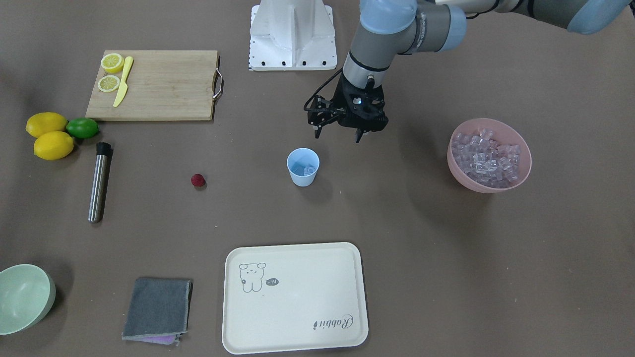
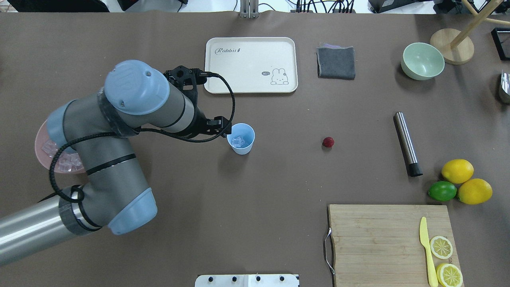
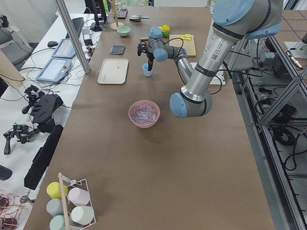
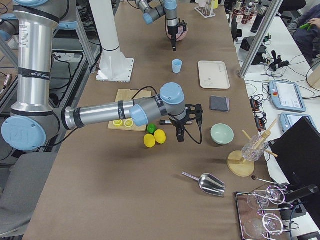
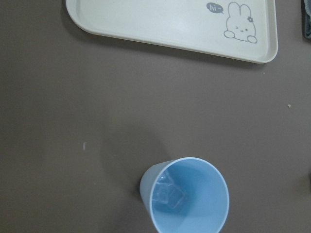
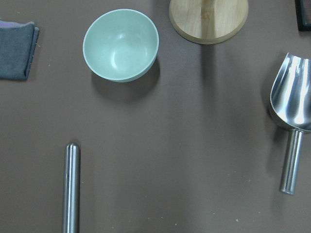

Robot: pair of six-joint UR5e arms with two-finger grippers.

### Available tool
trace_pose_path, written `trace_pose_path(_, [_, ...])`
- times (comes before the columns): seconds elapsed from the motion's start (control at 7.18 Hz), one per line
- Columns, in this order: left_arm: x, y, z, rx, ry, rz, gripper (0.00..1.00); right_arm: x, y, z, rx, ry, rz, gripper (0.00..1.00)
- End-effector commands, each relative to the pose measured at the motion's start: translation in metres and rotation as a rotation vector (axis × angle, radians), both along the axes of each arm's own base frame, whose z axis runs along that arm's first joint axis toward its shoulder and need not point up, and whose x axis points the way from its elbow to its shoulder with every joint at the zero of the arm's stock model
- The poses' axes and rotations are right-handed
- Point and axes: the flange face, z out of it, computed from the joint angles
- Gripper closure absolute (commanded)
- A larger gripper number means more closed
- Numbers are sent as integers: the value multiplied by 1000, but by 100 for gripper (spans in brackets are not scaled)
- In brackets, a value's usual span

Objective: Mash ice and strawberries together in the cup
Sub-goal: 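Raise the left arm away from the cup while the right arm moves in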

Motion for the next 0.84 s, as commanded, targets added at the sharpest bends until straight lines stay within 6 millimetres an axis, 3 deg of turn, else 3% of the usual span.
trace_pose_path(0.0, [-102,-8,34,104,-181,68,2,-45,-15,-33,-50,-24,23,0])
trace_pose_path(0.42, [-255,-64,149,174,-266,239,2,-161,-37,-93,-100,-23,44,0])
trace_pose_path(0.56, [-304,-67,195,145,-290,250,2,-205,-41,-119,-118,-31,71,0])
trace_pose_path(0.7, [-359,-58,266,24,-295,227,2,-234,-38,-132,-113,-32,63,0])
